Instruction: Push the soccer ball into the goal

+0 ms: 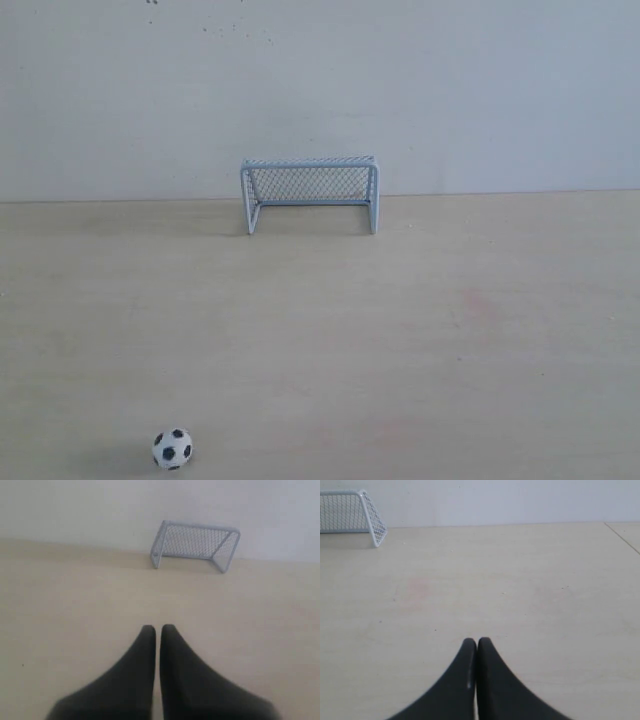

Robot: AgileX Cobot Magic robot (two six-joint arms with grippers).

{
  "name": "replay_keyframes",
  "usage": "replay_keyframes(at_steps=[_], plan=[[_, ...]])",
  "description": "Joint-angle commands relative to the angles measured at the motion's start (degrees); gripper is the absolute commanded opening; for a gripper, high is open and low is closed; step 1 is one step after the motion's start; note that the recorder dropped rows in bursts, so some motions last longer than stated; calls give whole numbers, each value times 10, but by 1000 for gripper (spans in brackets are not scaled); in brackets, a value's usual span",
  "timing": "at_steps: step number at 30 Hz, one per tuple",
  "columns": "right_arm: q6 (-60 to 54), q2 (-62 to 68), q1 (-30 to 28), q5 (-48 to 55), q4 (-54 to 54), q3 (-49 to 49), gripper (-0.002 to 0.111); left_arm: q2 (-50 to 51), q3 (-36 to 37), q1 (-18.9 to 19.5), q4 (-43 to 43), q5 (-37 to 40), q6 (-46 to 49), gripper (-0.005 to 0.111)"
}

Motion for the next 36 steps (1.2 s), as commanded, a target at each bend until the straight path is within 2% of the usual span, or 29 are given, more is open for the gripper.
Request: replay_keyframes(at_steps=[1, 5, 36], plan=[[-1, -3, -2, -3, -4, 0, 0, -1, 2, 2, 24, 19, 4, 4], [-1, -3, -2, -3, -4, 0, 0, -1, 2, 2, 24, 23, 52, 4], [0, -3, -2, -3, -4, 0, 0, -1, 2, 2, 24, 22, 52, 4]])
